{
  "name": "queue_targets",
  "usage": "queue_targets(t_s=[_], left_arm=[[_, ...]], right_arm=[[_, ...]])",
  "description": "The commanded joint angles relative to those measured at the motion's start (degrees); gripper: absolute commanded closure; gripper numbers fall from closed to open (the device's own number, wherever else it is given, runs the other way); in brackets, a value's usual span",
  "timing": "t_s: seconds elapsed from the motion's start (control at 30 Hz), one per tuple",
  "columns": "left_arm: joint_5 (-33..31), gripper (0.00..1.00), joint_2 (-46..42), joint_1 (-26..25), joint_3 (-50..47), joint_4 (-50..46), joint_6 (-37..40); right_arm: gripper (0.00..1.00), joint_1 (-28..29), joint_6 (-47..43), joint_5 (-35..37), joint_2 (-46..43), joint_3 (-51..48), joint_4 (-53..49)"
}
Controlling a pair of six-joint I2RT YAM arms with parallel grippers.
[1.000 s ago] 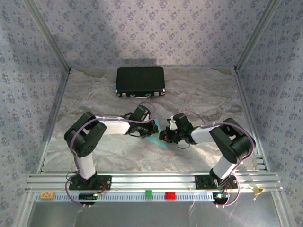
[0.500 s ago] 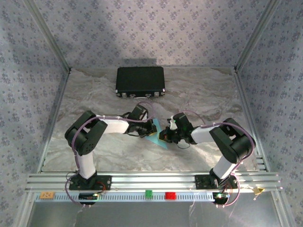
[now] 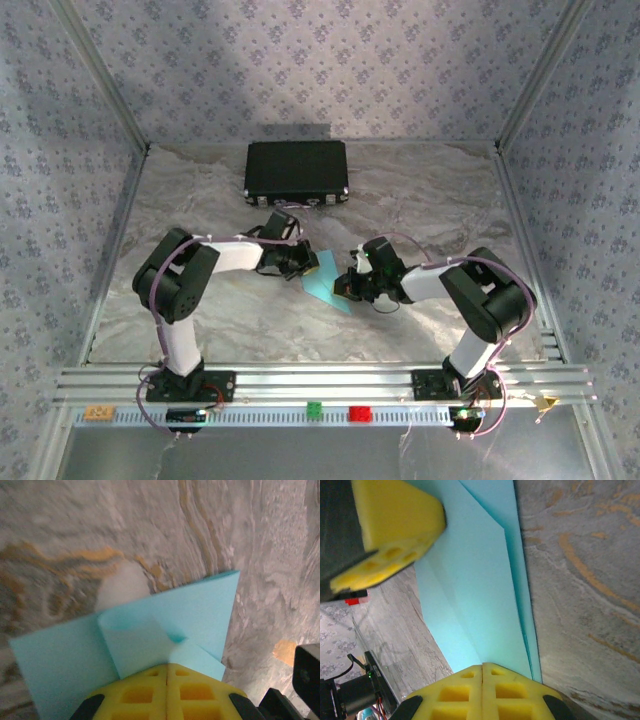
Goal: Fold a paper plane with a square sheet of paper (pick it up from the middle)
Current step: Fourth fold the wing at the center of the table.
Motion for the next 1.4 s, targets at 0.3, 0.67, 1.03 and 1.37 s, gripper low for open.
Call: queue_targets(t_s=[0.3, 0.67, 1.03, 1.37], left_arm=[[-6.26, 0.93, 1.52, 7.46, 1.74, -4.73, 3.55], [-5.44, 0.92, -2.07, 8.5, 4.07, -7.67, 5.43], [-1.42, 0.91, -6.12, 0.23, -0.26, -1.41, 3.83], [-0.67, 0.91, 1.79, 0.32, -0.43, 3.64, 3.34]], right_arm=[[1.0, 0.62, -1.41, -0.32, 2.35, -1.21, -8.29], [1.0, 0.7, -1.68, -0.32, 2.42, -1.03, -8.47], [1.0, 0.56, -1.72, 0.38, 1.99, -1.03, -9.01], [1.0, 0.52, -1.83, 0.38, 2.08, -1.06, -9.2]])
